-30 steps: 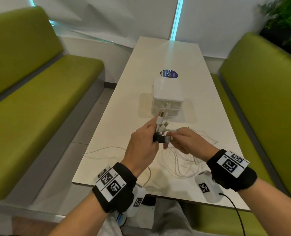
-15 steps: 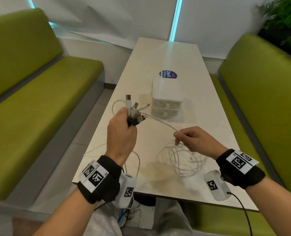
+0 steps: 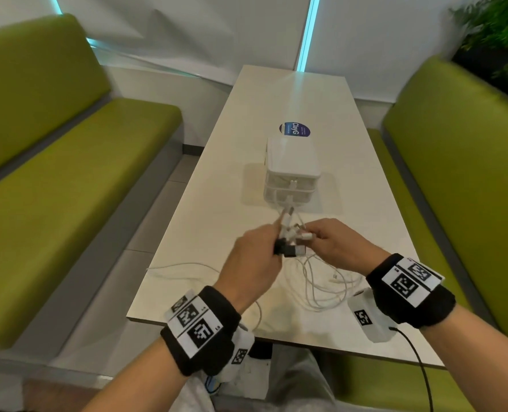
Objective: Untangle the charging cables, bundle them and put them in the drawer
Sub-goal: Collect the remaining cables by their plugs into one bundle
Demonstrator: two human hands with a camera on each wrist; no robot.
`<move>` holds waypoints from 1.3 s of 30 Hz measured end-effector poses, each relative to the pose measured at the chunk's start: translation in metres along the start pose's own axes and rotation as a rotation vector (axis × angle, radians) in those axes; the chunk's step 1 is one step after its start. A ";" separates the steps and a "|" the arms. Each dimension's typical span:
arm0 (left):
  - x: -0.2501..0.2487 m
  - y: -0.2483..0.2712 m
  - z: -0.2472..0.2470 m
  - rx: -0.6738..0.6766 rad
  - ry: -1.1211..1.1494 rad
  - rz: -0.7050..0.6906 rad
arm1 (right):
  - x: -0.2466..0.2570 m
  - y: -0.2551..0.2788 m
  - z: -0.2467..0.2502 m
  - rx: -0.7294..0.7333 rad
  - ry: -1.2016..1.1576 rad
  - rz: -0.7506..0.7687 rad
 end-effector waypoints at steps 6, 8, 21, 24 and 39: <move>0.009 0.000 -0.024 0.178 0.225 0.040 | 0.008 0.011 0.000 0.146 0.196 -0.018; 0.006 0.002 -0.023 0.150 0.311 0.028 | 0.011 0.013 0.000 0.178 0.241 0.001; 0.009 -0.001 0.008 -0.123 0.656 0.189 | -0.002 0.009 -0.003 0.056 0.096 0.068; 0.025 0.000 0.051 -0.494 0.851 0.230 | -0.031 0.008 0.001 0.055 0.052 -0.050; 0.030 0.007 0.053 -0.476 0.745 0.174 | -0.024 0.011 -0.003 0.086 -0.602 -0.239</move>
Point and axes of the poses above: each hand's wrist, its own y-axis away from the middle knuckle, its own z-axis out of the back of the hand, x = y × z, the point moved 5 cm from there along -y, towards the middle knuckle, and after that the axes turned 2 degrees about x, right-handed, at the moved point
